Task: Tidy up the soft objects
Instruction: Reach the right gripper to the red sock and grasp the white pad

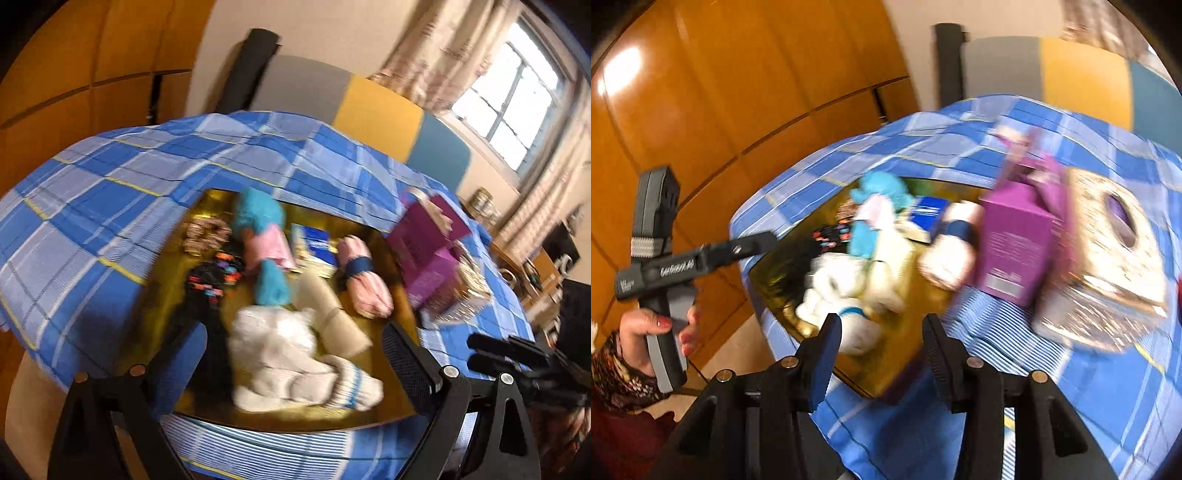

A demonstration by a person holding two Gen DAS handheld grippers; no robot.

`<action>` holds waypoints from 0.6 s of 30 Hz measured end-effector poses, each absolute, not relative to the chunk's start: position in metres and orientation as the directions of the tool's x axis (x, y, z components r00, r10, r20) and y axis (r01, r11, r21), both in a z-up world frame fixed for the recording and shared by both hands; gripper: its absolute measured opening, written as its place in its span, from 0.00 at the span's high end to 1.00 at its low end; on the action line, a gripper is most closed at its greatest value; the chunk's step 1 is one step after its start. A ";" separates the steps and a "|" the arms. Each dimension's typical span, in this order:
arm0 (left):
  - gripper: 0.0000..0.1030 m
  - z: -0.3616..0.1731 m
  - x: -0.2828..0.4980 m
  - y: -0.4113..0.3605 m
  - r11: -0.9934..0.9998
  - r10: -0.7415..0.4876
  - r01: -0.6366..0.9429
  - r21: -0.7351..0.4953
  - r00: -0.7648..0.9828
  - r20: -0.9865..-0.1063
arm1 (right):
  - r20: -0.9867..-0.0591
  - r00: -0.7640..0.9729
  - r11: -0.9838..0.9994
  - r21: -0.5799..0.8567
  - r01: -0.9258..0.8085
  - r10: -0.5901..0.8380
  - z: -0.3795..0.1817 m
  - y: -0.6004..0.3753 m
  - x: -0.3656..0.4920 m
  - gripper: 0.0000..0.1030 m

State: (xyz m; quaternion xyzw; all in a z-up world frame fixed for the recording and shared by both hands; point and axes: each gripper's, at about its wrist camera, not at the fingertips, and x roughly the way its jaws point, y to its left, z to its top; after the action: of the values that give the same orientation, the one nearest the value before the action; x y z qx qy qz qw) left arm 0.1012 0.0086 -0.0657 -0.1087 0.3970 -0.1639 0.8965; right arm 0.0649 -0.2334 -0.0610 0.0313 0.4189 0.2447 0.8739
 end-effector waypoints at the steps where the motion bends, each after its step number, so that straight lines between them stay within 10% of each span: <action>1: 0.04 -0.066 0.099 0.000 0.916 -0.399 0.236 -0.325 0.621 -0.675 | -0.718 0.537 0.888 0.265 -0.376 0.442 -0.061 -0.243 0.063 0.55; 18: 0.00 -0.047 0.058 -0.149 0.783 -0.558 0.565 -0.261 0.451 -0.697 | -0.802 0.591 0.953 0.240 0.187 0.086 -0.100 -0.437 0.036 0.55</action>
State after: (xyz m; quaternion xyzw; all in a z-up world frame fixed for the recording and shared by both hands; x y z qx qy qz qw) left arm 0.0581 -0.1486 -0.0467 0.0042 0.4075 -0.3297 0.8516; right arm 0.0365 -0.4374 -0.0996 0.1512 0.4512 -0.0287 0.8791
